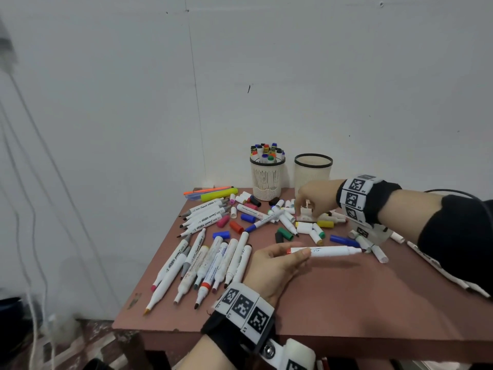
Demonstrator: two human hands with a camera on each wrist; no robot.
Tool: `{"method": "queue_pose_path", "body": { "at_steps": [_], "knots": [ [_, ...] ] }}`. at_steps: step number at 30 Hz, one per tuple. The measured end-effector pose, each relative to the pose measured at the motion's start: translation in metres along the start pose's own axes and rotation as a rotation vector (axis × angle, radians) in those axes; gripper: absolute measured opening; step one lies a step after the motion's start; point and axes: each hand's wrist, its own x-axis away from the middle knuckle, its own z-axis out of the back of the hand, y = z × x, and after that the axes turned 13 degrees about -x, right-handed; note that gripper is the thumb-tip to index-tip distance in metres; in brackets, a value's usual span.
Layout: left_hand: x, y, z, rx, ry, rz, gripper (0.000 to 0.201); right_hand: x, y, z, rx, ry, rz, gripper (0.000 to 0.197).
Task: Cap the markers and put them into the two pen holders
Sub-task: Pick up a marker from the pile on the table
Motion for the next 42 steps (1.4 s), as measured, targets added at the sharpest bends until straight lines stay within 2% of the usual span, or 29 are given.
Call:
{"method": "queue_pose_path", "body": {
  "at_steps": [9, 16, 20, 25, 30, 38, 42],
  "knots": [
    [-0.004, -0.003, 0.003, 0.004, -0.052, -0.011, 0.017, -0.034, -0.070, 0.026, 0.036, 0.076, 0.276, 0.033],
    [-0.005, -0.004, 0.003, 0.000, -0.052, -0.014, 0.015, -0.067, -0.117, 0.011, 0.084, 0.004, 0.424, 0.034],
    [-0.008, -0.006, 0.004, -0.011, -0.057, -0.009, 0.019, -0.077, -0.128, 0.012, 0.082, -0.003, 0.417, 0.024],
    [-0.009, -0.008, 0.005, -0.011, -0.068, -0.006, 0.031, -0.081, -0.130, 0.012, 0.129, -0.011, 0.376, 0.028],
    [-0.009, -0.007, 0.005, -0.015, -0.067, -0.005, 0.023, -0.081, -0.123, 0.010, 0.127, 0.035, 0.313, 0.026],
    [-0.008, -0.006, 0.002, -0.022, -0.052, -0.014, 0.017, -0.077, -0.115, 0.005, 0.137, 0.023, 0.162, 0.035],
    [-0.007, -0.005, 0.002, -0.018, -0.057, -0.007, 0.015, -0.079, -0.112, 0.003, 0.140, -0.004, 0.146, 0.029]
  ]
}}
